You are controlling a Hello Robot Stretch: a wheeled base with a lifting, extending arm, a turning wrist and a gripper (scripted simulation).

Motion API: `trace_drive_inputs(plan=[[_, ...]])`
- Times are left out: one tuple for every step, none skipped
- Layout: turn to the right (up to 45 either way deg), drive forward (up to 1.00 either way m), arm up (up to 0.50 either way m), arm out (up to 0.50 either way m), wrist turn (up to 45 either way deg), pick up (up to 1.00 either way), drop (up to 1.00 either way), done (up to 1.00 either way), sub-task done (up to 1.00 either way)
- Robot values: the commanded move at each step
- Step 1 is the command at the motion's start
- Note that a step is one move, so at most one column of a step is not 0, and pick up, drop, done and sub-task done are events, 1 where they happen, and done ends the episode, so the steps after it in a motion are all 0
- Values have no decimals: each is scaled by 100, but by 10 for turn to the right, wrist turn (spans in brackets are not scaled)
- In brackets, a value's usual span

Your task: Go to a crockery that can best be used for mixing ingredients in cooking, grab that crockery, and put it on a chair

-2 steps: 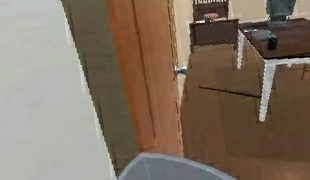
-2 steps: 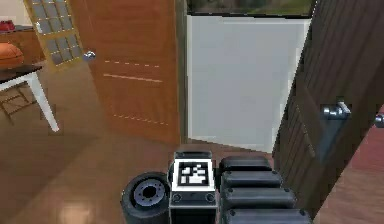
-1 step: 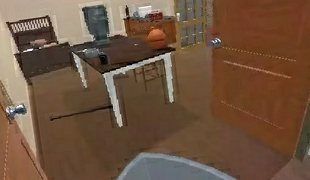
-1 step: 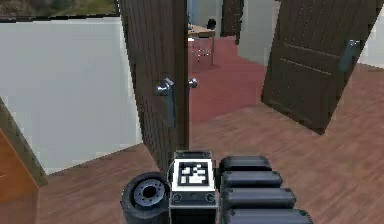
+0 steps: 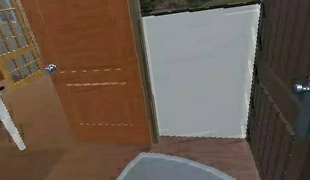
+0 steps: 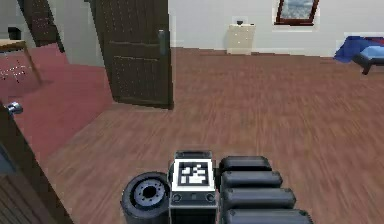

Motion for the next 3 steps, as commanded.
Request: trace_drive_inputs(plan=[[120,0,0,0,0,0,0,0,0],[0,45,0,0,0,0,0,0,0],[-450,0,0,0,0,0,0,0,0]])
